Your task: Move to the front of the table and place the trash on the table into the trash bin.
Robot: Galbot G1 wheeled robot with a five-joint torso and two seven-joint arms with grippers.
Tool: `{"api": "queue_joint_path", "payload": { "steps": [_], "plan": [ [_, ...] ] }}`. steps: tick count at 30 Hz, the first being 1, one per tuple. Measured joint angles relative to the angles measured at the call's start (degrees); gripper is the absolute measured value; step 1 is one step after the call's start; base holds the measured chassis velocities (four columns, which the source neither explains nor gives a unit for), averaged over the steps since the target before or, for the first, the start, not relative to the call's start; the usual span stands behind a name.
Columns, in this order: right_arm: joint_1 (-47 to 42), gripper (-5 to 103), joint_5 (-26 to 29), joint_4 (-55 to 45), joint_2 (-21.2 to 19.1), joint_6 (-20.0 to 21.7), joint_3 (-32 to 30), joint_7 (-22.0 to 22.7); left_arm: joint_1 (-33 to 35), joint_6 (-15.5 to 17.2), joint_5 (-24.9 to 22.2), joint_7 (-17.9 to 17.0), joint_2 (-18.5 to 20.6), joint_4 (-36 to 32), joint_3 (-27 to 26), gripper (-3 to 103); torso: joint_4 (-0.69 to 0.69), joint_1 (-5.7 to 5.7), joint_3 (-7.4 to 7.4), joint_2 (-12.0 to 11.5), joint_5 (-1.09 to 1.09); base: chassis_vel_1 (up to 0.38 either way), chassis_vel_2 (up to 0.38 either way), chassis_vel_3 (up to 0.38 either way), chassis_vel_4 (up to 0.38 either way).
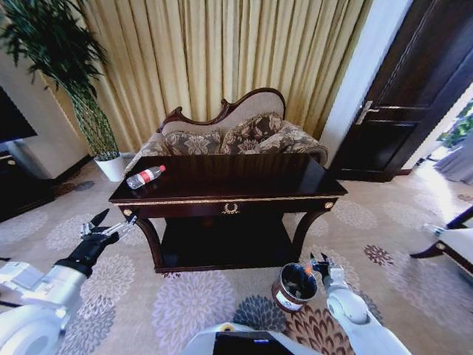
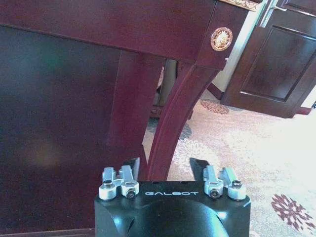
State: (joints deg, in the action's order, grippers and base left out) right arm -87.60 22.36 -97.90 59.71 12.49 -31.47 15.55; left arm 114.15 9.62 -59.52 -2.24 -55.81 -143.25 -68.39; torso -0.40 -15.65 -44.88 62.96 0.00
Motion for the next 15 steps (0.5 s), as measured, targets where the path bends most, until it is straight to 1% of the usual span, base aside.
{"api": "queue_joint_path", "payload": {
  "steps": [1,4,5,6,7,8,9,10,12,13,15],
  "plan": [
    [0.0,58,0.0,0.0,0.0,0.0,0.0,0.0,0.0,0.0,0.0,0.0,0.0,0.0,0.0,100,0.00,0.00,0.00,0.0,0.00,0.000,0.000,0.000,0.000],
    [-0.8,74,0.6,-2.1,0.4,-0.3,-0.6,0.9,0.1,-0.1,-0.1,0.0,0.0,0.0,-0.1,100,-0.01,0.00,0.00,0.0,0.02,0.000,0.000,0.000,0.000],
    [-0.8,74,0.6,-2.1,0.4,-0.3,-0.6,0.9,0.1,-0.1,-0.1,0.0,0.0,0.0,-0.1,100,-0.01,0.00,0.00,0.0,0.02,0.000,0.000,0.000,0.000],
    [-1.5,80,1.5,-4.0,0.3,-0.2,-1.1,1.2,0.1,-0.1,-0.1,0.0,-0.1,0.0,-0.2,100,-0.01,0.00,0.00,0.0,0.02,0.000,0.000,0.000,0.000],
    [-2.8,85,4.3,-8.8,0.0,1.7,-2.4,1.4,0.1,-0.1,-0.1,-0.1,-0.3,0.0,-0.2,100,0.00,0.00,0.00,0.0,0.02,0.000,0.000,0.000,0.000],
    [-2.8,85,4.3,-8.8,0.0,1.7,-2.4,1.4,0.1,-0.1,-0.1,-0.1,-0.3,0.0,-0.2,100,0.00,0.00,0.00,0.0,0.02,0.000,0.000,0.000,0.000],
    [-4.1,90,8.1,-14.6,-0.8,4.1,-4.0,1.5,-0.1,-0.1,-0.2,-0.1,-0.4,0.0,-0.2,100,0.00,0.00,0.00,0.0,-0.01,0.000,0.000,0.000,0.000],
    [-4.1,90,8.1,-14.6,-0.8,4.1,-4.0,1.5,-0.1,-0.1,-0.2,-0.1,-0.4,0.0,-0.2,100,0.00,0.00,0.00,0.0,-0.01,0.000,0.000,0.000,0.000],
    [-5.1,98,13.6,-22.4,-3.1,5.0,-6.2,3.1,-0.8,-0.2,-0.3,-0.2,-0.4,0.0,0.1,100,0.01,0.00,0.00,0.0,-0.02,0.000,0.000,0.000,0.000],
    [-5.1,98,13.6,-22.4,-3.1,5.0,-6.2,3.1,-0.8,-0.2,-0.3,-0.2,-0.4,0.0,0.1,100,0.01,0.00,0.00,0.0,-0.02,0.000,0.000,0.000,0.000],
    [-5.7,100,16.6,-27.7,-5.1,4.9,-8.1,3.9,-1.4,-0.2,-0.3,-0.3,-0.5,0.0,0.6,100,0.00,0.00,0.00,0.0,-0.01,0.000,0.000,0.000,0.000]
  ]
}}
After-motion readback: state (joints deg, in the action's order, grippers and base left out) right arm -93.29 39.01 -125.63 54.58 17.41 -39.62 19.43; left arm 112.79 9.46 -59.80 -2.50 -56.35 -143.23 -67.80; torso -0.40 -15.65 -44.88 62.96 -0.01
